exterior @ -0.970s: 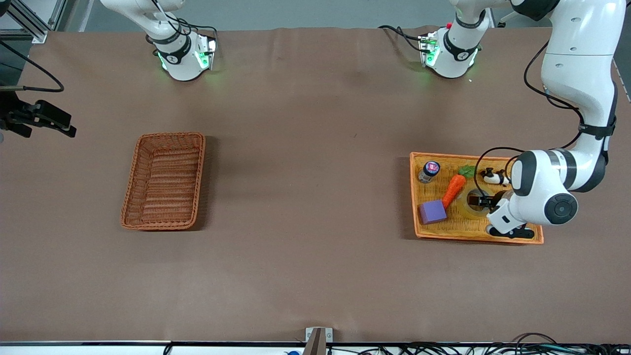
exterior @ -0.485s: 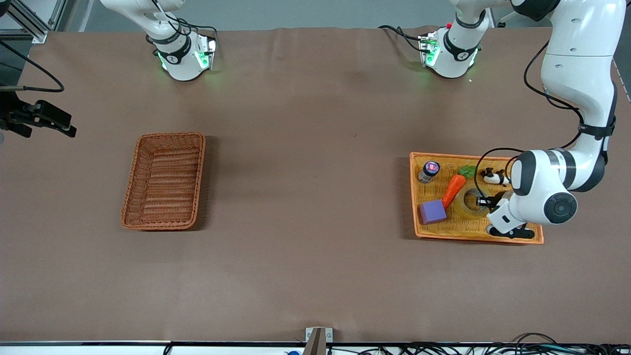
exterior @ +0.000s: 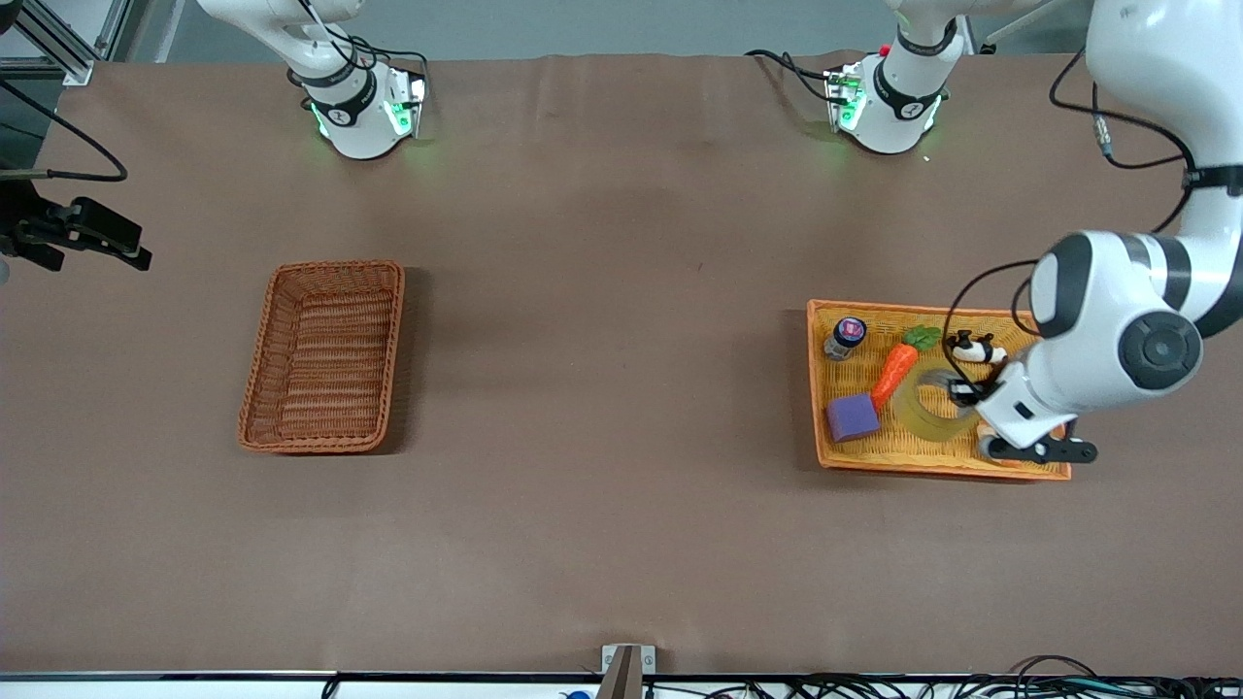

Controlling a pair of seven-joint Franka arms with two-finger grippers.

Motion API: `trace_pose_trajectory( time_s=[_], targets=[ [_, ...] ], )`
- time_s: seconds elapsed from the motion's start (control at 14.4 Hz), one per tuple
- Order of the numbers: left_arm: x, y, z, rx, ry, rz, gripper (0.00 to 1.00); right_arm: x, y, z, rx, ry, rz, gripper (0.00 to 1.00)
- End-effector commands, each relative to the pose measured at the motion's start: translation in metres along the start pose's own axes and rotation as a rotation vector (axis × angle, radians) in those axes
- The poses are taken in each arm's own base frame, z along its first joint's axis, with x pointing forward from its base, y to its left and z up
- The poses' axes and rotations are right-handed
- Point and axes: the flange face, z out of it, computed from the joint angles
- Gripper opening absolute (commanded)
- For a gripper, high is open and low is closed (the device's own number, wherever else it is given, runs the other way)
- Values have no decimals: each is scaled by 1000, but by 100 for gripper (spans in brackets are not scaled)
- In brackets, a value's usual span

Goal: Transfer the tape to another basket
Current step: 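Grasp the tape roll rim with the left gripper and lift it, then carry the tape roll with the left gripper toward the empty basket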

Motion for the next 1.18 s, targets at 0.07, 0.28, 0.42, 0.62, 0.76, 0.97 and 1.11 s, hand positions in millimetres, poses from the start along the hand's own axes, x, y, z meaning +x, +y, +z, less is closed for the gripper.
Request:
trace_pose_trajectory(
  time_s=[0.07, 0.28, 0.42, 0.62, 0.76, 0.97, 1.11],
  targets=[
    [-9, 125, -18, -13, -18, 50, 3, -4, -1, -2, 5, 2, -11, 100],
    [-16, 231, -12, -26, -3, -19, 4, -4, -2, -1, 5, -1, -13, 100],
    [-24, 306, -3, -45, 1, -70, 3, -4, -2, 0, 5, -3, -13, 100],
    [-39, 382, 24, -84, -17, -52, 3, -4, -2, 0, 5, -3, -13, 100],
    [-42, 405, 37, -148, -4, -42, 3, -4, -2, 0, 5, -4, -13, 100],
    [-61, 461, 76, -240, 23, -2, 3, -4, -2, 1, 5, -6, -13, 100],
    [-77, 483, 107, -228, -6, 33, 7, -3, -3, 6, 5, -10, -14, 100]
  ],
)
